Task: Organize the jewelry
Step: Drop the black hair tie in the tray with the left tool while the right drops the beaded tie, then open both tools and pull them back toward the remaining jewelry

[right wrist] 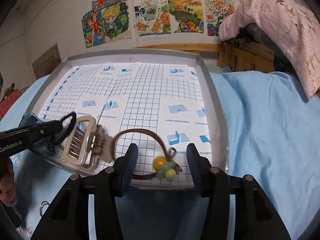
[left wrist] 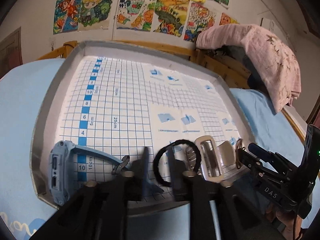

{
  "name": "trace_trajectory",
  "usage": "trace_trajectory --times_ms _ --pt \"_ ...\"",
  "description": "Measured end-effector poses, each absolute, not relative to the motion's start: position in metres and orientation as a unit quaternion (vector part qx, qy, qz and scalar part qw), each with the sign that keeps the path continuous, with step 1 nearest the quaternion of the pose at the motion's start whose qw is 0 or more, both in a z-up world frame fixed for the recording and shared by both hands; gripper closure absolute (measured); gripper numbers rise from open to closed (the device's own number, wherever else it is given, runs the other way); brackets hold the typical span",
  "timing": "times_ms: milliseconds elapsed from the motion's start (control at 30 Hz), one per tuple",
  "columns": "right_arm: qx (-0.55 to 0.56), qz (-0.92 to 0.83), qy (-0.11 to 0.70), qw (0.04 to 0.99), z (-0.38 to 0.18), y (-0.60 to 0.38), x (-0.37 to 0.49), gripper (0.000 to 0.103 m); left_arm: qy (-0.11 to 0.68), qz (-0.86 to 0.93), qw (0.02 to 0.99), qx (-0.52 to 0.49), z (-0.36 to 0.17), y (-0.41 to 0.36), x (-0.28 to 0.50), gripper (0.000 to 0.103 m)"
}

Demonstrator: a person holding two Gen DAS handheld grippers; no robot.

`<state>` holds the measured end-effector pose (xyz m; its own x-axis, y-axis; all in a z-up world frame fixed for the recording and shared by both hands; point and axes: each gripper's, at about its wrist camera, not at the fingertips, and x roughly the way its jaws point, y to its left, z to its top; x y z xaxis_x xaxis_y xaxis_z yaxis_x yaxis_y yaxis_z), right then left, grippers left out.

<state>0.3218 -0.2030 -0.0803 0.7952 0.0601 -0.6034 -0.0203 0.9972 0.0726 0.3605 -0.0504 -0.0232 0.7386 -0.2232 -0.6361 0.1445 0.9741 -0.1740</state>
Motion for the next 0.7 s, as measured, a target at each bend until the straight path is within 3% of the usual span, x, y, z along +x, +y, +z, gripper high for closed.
trace_trajectory --times_ms 67,133,233,300,367,567,700 --pt "0.041 0.018 0.31 0.95 -0.076 -0.208 0.314 0.045 0.326 -0.109 0.936 -0.074 -0.017 -0.047 0.35 0.046" --pt "0.048 0.016 0.297 0.953 -0.07 -0.211 0.305 0.039 0.308 -0.105 0.942 -0.08 -0.01 -0.046 0.339 0.039" --pt "0.055 0.018 0.282 0.958 -0.062 -0.216 0.29 0.038 0.29 -0.103 0.948 -0.075 0.0 -0.046 0.323 0.034" --pt "0.063 0.021 0.263 0.962 -0.055 -0.218 0.276 0.031 0.273 -0.098 0.954 -0.08 0.006 -0.042 0.311 0.02" --pt "0.069 0.027 0.237 0.969 -0.046 -0.219 0.259 0.016 0.242 -0.089 0.962 -0.086 0.015 -0.035 0.292 0.004" --pt "0.071 0.062 0.16 0.983 -0.019 -0.214 0.203 0.002 0.185 -0.074 0.975 -0.098 0.034 -0.017 0.244 0.0" --pt "0.044 0.064 0.116 0.99 -0.006 -0.201 0.162 0.002 0.155 -0.063 0.982 -0.086 0.04 -0.009 0.208 0.0"
